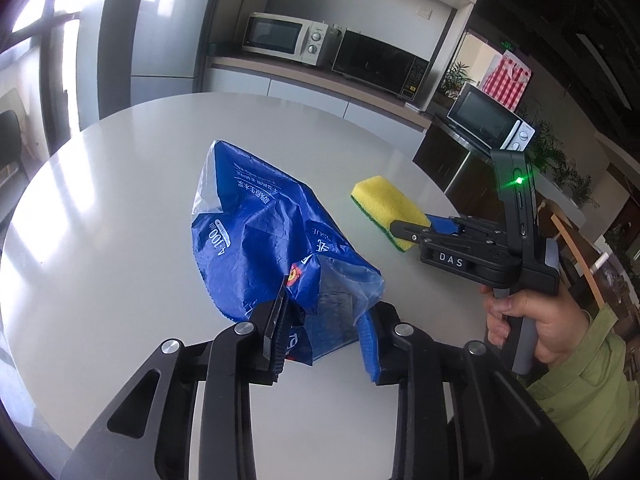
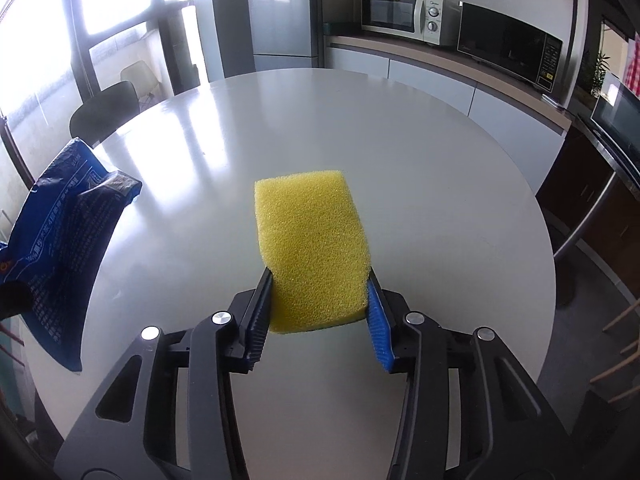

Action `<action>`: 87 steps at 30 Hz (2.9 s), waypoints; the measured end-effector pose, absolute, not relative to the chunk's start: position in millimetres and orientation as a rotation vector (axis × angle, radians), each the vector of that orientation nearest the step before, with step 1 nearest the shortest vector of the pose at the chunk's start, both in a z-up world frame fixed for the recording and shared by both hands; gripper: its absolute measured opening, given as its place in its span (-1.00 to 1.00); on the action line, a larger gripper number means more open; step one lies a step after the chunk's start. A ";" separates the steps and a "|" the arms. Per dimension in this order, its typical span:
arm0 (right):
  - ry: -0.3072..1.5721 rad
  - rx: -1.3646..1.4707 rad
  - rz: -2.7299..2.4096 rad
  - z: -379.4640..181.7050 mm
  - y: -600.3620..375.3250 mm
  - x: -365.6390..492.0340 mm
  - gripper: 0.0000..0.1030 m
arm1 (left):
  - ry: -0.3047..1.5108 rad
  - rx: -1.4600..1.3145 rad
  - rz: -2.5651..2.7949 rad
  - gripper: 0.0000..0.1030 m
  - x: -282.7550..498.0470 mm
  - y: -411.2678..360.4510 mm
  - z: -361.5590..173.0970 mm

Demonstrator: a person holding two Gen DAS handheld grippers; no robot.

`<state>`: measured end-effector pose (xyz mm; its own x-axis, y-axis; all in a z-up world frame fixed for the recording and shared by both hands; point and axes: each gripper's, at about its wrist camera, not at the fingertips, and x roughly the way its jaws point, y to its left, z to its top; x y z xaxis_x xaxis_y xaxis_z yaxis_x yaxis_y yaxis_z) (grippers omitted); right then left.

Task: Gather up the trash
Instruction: 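Carry the blue bag and yellow sponge down over the wastebasket, then open both tools to drop the blue bag and sponge into the wastebasket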

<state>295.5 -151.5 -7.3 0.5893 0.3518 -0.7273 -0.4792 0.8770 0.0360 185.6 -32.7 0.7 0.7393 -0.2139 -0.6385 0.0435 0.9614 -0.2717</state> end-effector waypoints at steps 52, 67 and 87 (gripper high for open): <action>0.964 -0.132 0.728 -87.1 -154.1 11.8 -0.22 | 0.981 -0.142 -0.173 -0.45 14.1 -42.7 -99.8; 1.168 -0.171 0.633 -202.6 -111.0 74.1 -0.22 | 1.186 -0.295 -0.146 -0.45 77.6 -11.7 -223.0; 1.496 -0.076 0.474 -343.7 -54.3 163.7 -0.21 | 1.368 -0.435 -0.076 -0.44 155.7 12.5 -327.3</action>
